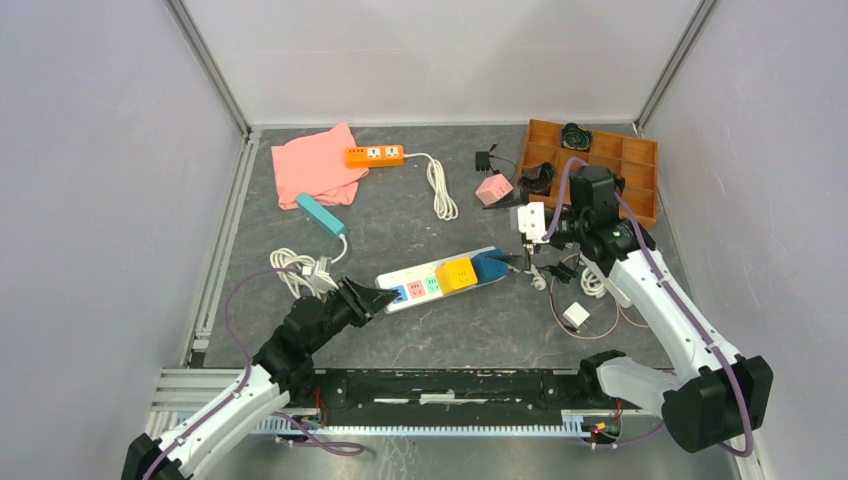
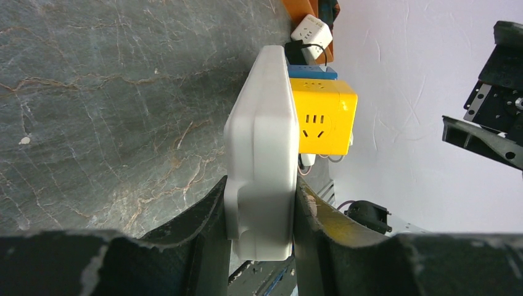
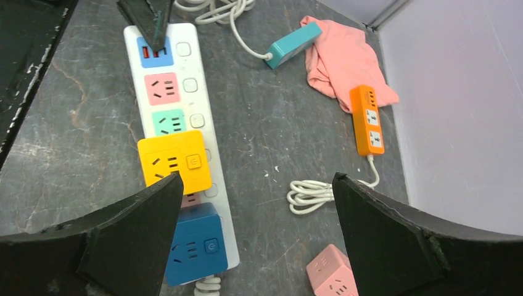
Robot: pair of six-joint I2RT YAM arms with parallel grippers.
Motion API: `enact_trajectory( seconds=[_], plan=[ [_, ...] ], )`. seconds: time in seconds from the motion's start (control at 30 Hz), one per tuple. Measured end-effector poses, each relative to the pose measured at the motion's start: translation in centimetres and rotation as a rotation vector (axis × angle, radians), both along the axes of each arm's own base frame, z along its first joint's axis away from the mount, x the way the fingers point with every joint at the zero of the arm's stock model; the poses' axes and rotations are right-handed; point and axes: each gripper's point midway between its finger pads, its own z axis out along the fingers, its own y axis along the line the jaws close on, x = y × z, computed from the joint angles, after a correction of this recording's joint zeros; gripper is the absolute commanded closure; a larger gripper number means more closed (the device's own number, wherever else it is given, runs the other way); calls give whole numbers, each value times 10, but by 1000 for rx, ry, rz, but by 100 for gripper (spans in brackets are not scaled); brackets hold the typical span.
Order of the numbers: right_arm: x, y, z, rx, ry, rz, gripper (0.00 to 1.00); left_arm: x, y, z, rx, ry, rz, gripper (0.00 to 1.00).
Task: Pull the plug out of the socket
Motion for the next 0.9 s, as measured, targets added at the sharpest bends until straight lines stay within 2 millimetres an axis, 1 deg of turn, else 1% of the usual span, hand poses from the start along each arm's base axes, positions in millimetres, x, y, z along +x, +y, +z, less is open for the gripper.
enact_trajectory(
  seconds=[0.37, 0.6, 0.73, 0.77, 0.9],
  plan=[
    [-19, 0, -22, -37, 5, 74, 2, 0, 0, 1, 8, -8, -5, 98],
    [-30, 12, -28, -67, -22, 123, 2, -1, -1, 1, 15, -14, -13, 98],
    [-38, 22, -38, -108, -27, 153, 2, -1, -1, 1, 16, -13, -15, 98],
    [-41, 27, -45, -135, -30, 167, 2, -1, -1, 1, 16, -12, -15, 98],
    [-49, 38, -67, -213, -24, 187, 2, -1, -1, 1, 16, -12, -16, 98]
  ],
)
